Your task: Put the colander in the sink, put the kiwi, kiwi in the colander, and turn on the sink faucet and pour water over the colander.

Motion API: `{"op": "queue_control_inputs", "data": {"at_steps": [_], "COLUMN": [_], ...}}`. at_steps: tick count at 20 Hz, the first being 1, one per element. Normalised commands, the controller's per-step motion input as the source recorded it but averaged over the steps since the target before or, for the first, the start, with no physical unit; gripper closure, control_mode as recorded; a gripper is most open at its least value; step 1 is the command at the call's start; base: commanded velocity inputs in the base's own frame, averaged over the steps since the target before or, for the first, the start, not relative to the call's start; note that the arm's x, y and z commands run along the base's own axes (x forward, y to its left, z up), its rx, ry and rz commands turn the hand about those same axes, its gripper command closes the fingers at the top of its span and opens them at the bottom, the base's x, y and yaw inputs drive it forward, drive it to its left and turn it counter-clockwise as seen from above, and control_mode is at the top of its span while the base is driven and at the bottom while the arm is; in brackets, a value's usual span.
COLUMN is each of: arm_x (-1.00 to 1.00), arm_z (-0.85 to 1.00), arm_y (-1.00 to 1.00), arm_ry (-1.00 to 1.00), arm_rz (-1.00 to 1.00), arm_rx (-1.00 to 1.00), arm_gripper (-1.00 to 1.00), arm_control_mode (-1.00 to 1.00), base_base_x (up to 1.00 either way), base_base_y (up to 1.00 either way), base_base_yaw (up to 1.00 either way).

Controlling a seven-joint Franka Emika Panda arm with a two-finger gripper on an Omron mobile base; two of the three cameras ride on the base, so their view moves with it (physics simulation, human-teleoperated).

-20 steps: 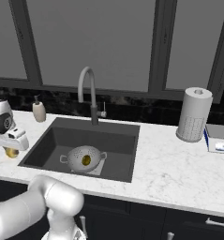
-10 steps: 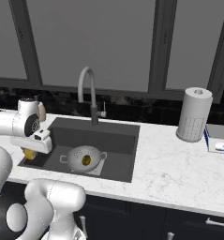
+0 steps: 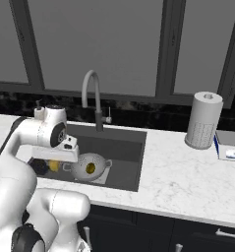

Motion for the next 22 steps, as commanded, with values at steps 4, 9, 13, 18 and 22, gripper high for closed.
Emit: {"op": "queue_control_inputs", "data": {"at_steps": [4,9,13,18,22], "arm_x": [0.0,0.13,0.28,0.53,0.95], "arm_z": [0.1,0.01,0.0,0.0,0.0], "arm_y": [-0.84,-0.84,-0.82,-0.58,-0.23], "arm_ry": [-0.09,-0.05,0.0,0.0,0.0], "arm_rz": [0.29,0.16,0.07,0.01,0.03], "arm_rx": [0.0,0.05,0.17,0.23,0.24], "arm_gripper": [1.0,1.0,1.0,1.0,1.0], "arm_control_mode": [-1.0,-1.0,-1.0,-1.0,-1.0], "base_base_x": [0.0,0.0,0.0,0.0,0.0], "base_base_y": [0.0,0.0,0.0,0.0,0.0], "base_base_yaw": [0.0,0.0,0.0,0.0,0.0]}}
